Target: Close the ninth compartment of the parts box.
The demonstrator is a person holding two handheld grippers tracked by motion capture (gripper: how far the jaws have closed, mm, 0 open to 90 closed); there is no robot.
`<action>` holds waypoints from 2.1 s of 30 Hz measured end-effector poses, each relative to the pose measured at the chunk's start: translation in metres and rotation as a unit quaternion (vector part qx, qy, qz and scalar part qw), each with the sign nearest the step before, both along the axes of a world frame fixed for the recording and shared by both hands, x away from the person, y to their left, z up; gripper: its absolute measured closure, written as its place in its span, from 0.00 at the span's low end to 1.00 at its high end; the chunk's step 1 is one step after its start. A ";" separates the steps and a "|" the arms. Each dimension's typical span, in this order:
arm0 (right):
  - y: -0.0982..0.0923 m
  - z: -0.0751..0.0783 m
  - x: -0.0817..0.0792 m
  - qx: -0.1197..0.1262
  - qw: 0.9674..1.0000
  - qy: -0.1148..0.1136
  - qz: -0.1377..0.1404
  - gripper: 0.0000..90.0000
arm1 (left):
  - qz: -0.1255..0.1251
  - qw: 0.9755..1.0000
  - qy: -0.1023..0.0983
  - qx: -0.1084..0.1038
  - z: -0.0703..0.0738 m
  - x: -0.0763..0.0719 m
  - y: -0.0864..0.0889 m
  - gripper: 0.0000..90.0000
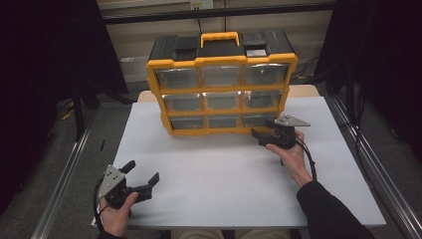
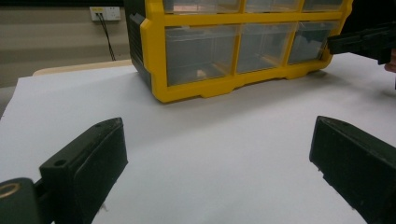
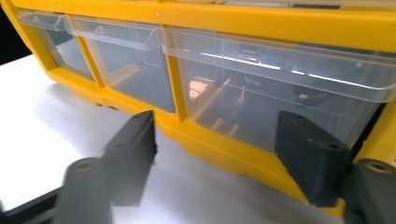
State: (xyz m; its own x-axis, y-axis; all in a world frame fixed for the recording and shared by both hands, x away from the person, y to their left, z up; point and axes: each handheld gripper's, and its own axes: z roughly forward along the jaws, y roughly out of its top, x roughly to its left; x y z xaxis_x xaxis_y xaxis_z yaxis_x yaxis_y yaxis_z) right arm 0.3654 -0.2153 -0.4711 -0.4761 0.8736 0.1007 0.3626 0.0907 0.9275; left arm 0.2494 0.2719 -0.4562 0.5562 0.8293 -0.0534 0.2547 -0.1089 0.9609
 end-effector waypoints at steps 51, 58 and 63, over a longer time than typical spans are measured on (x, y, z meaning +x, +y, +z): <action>-0.037 0.022 -0.092 0.016 0.999 -0.049 -0.007 0.02 | -0.003 1.000 -0.004 -0.004 0.002 -0.002 0.003 0.04; -0.046 0.024 -0.109 0.023 0.998 -0.055 -0.016 0.02 | -0.002 1.000 -0.006 -0.004 0.003 -0.004 0.005 0.04; -0.054 0.024 -0.119 0.019 0.998 -0.058 -0.027 0.02 | 0.002 1.000 -0.006 -0.008 0.002 -0.005 0.006 0.04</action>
State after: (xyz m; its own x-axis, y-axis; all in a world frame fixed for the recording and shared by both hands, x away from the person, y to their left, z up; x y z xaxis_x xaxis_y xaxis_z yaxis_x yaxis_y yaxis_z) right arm 0.2461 -0.2691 -0.4472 -0.4390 0.8948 0.0814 0.2564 0.0380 0.9658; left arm 0.2440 0.2782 -0.4540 0.5533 0.8309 -0.0597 0.2438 -0.0930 0.9654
